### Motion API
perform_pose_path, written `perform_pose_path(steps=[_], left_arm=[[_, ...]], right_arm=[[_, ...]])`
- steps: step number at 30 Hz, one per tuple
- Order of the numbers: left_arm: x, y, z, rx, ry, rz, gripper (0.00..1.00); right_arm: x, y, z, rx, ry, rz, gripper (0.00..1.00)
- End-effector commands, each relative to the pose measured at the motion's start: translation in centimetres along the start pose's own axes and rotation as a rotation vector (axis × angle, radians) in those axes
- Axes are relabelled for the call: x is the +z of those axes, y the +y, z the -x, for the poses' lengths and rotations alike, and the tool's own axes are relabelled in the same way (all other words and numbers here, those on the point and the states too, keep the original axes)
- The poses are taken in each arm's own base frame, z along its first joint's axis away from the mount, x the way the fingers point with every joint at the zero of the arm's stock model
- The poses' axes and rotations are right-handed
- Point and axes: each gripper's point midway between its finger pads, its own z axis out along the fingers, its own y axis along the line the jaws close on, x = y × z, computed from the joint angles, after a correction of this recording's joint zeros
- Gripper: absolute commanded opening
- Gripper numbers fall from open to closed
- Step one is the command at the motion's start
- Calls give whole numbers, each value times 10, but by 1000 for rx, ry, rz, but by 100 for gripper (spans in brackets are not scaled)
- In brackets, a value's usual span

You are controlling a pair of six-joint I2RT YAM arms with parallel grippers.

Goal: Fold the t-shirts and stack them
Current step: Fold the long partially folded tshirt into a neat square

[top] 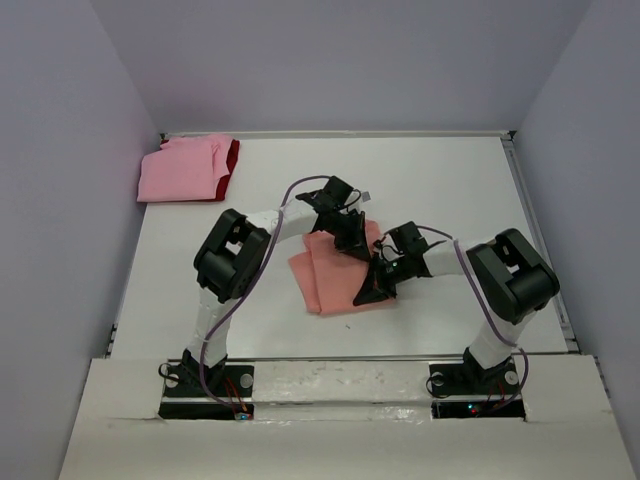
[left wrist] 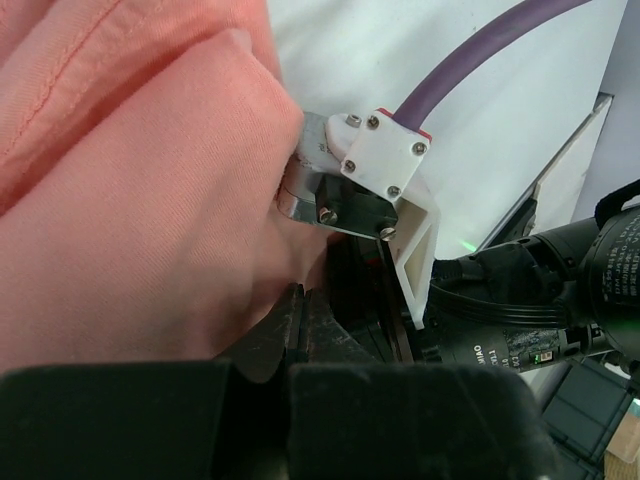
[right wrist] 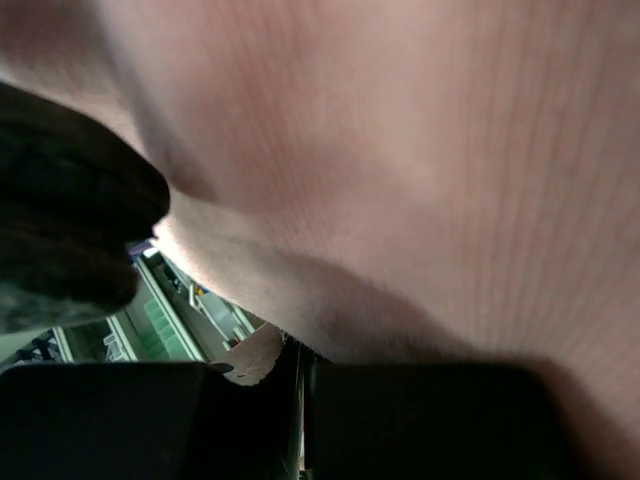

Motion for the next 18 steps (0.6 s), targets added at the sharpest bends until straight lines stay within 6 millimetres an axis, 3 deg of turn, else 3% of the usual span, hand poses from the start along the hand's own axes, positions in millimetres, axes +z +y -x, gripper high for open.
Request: perform_pose_path(steps=[1, 10, 18], left_arm=[[-9, -14, 10, 33, -17, -25, 0], [-18, -7, 21, 12, -57, 17, 0], [-78, 29, 67, -88, -222, 59, 0]], right_arm=[[2, -68, -35, 234, 76, -293, 0], [1, -87, -32, 249, 85, -405, 0], [8, -99, -26, 244, 106, -446, 0]])
